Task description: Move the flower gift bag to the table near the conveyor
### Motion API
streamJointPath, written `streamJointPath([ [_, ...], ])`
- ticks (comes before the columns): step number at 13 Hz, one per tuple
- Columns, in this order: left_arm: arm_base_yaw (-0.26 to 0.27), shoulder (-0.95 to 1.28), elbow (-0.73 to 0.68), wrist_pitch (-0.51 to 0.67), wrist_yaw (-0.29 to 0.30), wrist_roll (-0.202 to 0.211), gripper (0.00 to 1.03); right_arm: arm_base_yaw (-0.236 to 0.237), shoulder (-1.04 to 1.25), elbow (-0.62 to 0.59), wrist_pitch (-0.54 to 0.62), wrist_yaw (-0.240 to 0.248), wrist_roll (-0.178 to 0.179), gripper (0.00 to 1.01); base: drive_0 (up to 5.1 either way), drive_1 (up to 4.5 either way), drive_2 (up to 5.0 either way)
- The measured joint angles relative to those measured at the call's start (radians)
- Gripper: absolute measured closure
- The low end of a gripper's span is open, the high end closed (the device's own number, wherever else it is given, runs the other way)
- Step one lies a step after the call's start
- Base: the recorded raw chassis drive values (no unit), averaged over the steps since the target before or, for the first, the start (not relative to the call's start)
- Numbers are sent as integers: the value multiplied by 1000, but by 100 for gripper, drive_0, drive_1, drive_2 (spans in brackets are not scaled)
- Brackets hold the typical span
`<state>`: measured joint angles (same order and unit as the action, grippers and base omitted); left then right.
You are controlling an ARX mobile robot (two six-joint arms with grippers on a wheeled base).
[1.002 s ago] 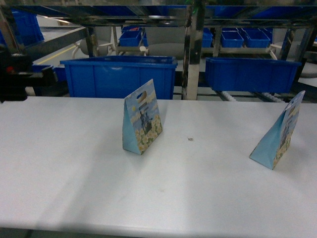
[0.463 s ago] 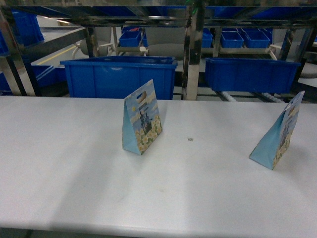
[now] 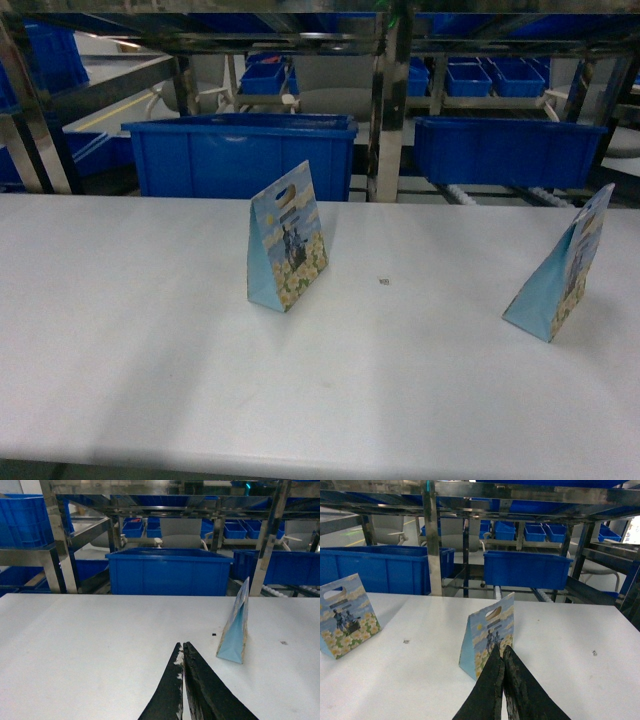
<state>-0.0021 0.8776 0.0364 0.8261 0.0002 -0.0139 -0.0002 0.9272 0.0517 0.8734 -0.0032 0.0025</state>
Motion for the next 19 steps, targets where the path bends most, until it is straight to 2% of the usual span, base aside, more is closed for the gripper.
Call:
streamJointPath([
  [11,0,-530,-21,-475,0,0,101,0,-550,-38,-493,0,0,99,0,0,0],
  [18,0,-696,-21,-645,0,0,101,0,-730,-38,-673,0,0,99,0,0,0],
  [19,0,-742,-20,-705,0,0,101,0,-750,-39,-695,0,0,99,0,0,0],
])
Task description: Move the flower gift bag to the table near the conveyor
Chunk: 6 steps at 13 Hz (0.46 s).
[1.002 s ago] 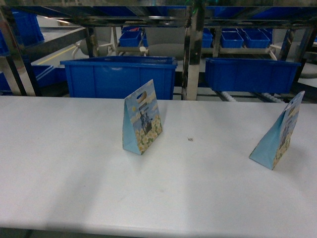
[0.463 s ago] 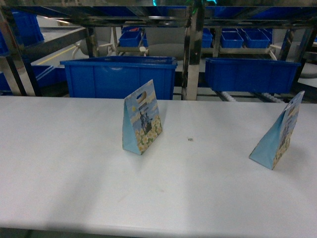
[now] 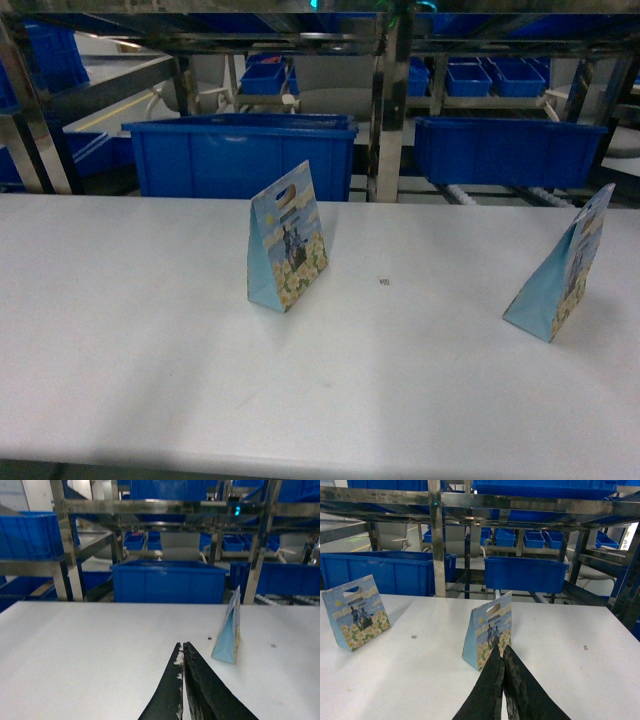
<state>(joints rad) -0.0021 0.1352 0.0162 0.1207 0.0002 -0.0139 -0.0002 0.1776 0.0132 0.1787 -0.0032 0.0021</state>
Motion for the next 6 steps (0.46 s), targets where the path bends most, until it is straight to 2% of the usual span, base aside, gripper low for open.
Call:
streamJointPath([
  [1,0,-98,-1,-129,0,0,101,0,-27,0,-37,0,0,99,0,0,0],
  [2,0,-124,2,-105,0,0,101,0,-136,0,-184,0,0,99,0,0,0],
  [3,0,-125,-1,-134,1,0,101,0,-172,1,-164,-1,0,99,0,0,0],
  [6,0,-125,-1,-124,-1,0,101,0,-173,1,-182,3,0,99,0,0,0],
])
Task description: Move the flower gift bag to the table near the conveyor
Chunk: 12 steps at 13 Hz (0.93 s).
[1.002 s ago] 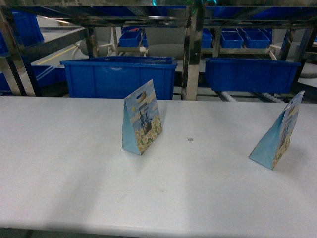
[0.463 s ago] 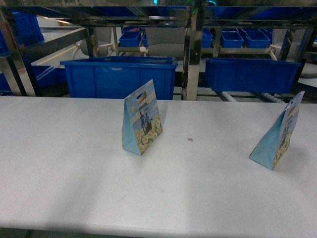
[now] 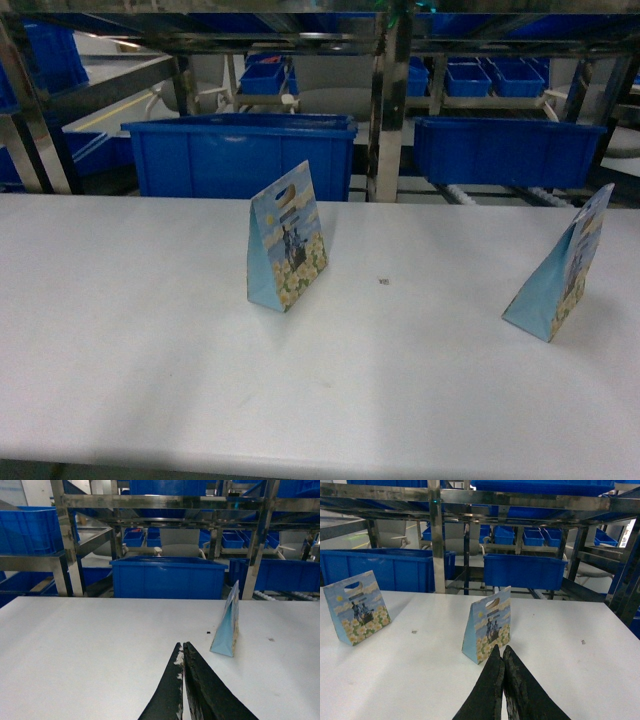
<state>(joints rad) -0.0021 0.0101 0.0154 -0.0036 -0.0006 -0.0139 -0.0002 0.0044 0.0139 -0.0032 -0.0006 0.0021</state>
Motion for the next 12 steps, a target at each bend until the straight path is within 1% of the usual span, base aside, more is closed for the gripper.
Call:
streamJointPath([
  [2,0,0,0,0,0,0,100,0,0,0,0,0,0,99,0,0,0],
  [3,0,0,0,0,0,0,89,0,0,0,0,0,-1,93,0,0,0],
  [4,0,0,0,0,0,0,75,0,0,0,0,0,-1,79,0,0,0],
  [5,0,0,0,0,0,0,49,0,0,0,0,0,-1,53,0,0,0],
  [6,0,0,0,0,0,0,9,0,0,0,0,0,-1,13,0,0,0],
  [7,0,0,0,0,0,3,5,0,0,0,0,0,0,4,0,0,0],
  [12,0,0,0,0,0,3,5,0,0,0,0,0,0,3,0,0,0],
])
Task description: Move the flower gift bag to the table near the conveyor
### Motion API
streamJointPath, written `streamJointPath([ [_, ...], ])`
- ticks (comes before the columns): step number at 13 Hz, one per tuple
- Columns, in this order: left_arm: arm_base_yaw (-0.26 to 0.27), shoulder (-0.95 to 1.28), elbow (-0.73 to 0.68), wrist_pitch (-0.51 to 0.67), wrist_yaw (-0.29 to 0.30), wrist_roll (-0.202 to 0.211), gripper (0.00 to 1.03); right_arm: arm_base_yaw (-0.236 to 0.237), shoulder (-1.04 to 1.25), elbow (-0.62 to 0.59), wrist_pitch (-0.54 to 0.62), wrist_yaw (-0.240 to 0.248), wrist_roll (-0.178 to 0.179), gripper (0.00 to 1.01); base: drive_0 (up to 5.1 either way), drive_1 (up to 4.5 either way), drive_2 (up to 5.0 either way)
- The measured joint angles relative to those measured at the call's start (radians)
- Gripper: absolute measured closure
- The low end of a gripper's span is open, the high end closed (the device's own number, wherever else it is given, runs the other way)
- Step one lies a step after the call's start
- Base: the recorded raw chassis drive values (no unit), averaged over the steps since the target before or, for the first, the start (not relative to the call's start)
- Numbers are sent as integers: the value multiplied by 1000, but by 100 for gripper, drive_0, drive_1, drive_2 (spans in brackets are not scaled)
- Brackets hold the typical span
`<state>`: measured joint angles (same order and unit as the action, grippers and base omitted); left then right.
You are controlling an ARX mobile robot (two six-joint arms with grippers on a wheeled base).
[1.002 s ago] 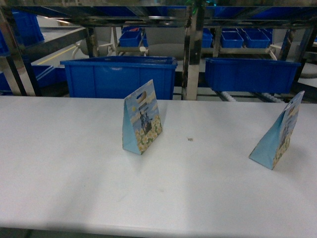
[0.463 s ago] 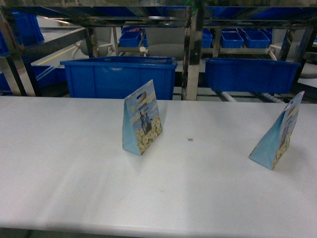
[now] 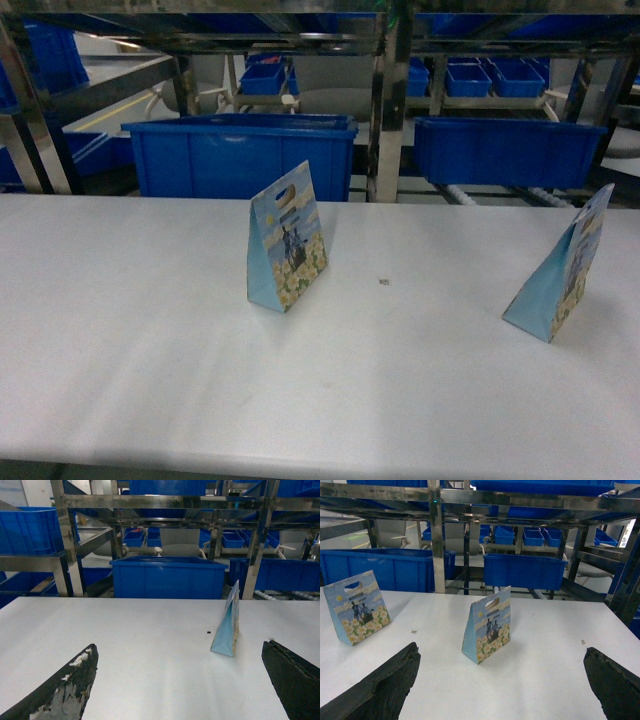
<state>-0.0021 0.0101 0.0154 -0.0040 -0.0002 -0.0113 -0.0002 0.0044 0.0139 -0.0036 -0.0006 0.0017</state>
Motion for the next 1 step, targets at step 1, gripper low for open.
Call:
streamJointPath([
  [1,0,0,0,0,0,0,5,0,0,0,0,0,0,3,0,0,0],
])
